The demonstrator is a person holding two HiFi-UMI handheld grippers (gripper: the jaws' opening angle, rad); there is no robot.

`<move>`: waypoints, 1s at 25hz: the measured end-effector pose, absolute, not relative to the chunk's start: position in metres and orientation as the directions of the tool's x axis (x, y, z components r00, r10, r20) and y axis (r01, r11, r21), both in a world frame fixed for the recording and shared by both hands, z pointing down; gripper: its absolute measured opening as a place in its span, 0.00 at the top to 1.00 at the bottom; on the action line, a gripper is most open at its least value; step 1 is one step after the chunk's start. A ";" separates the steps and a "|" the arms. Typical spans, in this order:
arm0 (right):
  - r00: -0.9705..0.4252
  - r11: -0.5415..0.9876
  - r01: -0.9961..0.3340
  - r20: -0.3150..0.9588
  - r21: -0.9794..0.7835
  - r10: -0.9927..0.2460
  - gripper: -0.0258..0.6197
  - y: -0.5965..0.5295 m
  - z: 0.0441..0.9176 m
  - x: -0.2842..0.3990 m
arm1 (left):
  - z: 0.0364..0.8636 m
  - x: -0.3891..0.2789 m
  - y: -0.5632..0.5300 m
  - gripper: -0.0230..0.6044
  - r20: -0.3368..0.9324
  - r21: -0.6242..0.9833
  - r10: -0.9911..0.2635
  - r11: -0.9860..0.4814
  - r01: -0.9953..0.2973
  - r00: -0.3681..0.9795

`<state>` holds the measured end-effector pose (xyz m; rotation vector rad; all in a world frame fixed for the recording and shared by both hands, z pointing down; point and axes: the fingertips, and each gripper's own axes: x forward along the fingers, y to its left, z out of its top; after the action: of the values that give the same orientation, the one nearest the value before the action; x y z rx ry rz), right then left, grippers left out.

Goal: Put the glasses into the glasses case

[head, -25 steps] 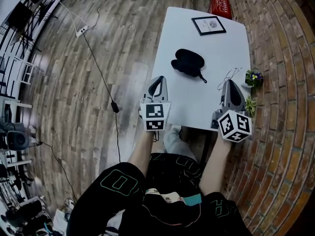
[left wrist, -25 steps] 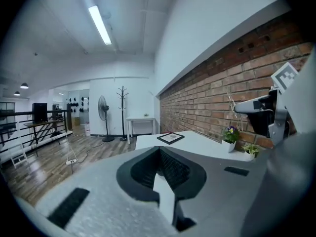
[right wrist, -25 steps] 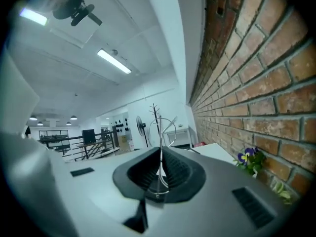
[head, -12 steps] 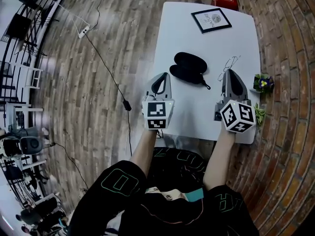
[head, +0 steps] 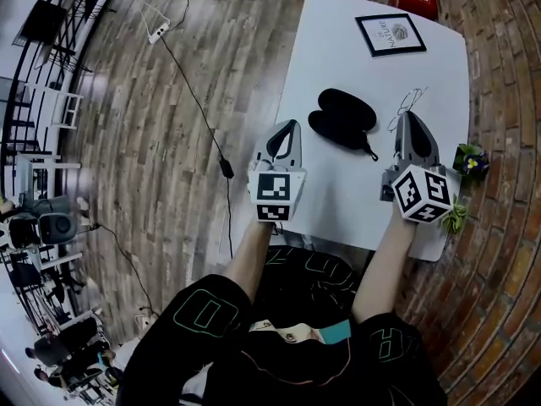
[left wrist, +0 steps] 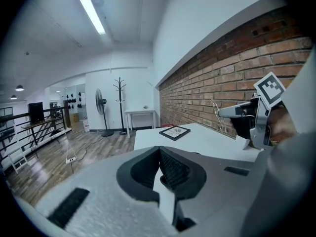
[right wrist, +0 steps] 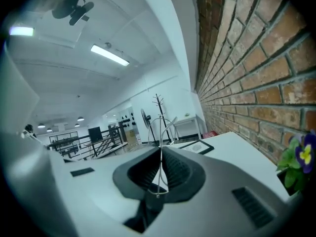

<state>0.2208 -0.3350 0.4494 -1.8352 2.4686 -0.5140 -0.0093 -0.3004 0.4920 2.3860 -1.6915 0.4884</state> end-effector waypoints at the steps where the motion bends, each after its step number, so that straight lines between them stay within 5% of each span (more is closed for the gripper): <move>1: -0.305 0.252 -0.930 0.177 -0.267 -0.936 0.93 -0.338 0.449 0.222 | 0.492 -0.009 -0.305 0.95 0.359 -0.041 -0.882 -0.341 -0.939 0.304; 11: -0.367 0.356 -0.930 0.236 -0.086 -0.900 0.93 -0.363 0.445 0.199 | 0.501 0.011 -0.336 0.95 0.355 0.019 -0.864 -0.374 -0.927 0.356; 25: -0.499 0.649 -0.732 0.487 0.206 -0.717 0.94 -0.373 0.514 0.108 | 0.531 -0.015 -0.344 0.95 0.401 0.074 -0.852 -0.337 -0.938 0.338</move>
<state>0.1084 -0.3734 0.5138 -1.6097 3.3291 -0.0537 -0.0148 -0.3437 0.5306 2.3142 -1.6003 0.4226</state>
